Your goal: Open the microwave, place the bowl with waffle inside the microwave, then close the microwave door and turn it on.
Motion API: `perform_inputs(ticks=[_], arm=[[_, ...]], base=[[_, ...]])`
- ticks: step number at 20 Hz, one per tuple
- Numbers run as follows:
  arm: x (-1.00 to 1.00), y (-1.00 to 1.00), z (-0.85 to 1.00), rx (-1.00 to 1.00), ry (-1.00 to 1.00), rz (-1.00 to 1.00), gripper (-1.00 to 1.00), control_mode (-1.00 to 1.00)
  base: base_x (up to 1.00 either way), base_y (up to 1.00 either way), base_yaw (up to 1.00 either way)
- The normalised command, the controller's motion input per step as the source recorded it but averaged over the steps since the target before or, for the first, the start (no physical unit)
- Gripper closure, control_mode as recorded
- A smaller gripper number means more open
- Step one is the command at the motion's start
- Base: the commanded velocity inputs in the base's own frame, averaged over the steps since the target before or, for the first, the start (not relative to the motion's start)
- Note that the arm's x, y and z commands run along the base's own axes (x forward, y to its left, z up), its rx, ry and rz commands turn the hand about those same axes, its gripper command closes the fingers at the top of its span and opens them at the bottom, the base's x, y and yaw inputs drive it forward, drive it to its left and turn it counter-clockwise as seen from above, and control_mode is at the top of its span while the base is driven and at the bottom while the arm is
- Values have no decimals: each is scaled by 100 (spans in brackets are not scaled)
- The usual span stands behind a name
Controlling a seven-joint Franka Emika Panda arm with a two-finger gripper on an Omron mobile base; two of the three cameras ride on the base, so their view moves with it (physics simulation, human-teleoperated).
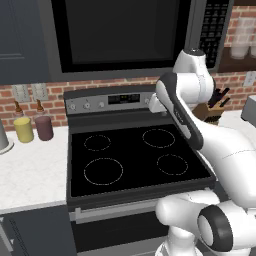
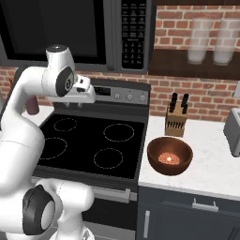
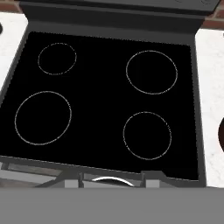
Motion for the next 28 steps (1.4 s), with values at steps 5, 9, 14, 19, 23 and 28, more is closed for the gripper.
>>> perform_inputs(ticks=[5,9,14,19,23,28], arm=[[-19,-5,7,1,-10,0,-100,-100],[-44,-26,32,2,-17,0,-100,-100],[-44,-32,38,0,-15,0,-100,-100],[-36,-23,48,-2,-15,-1,-100,-100],[-27,-3,66,-15,-12,-1,-100,-100],[-11,-10,75,-9,-12,-3,-100,-100]], base=[[0,0,0],[0,0,0],[0,0,0],[0,0,0],[0,0,0],[0,0,0]])
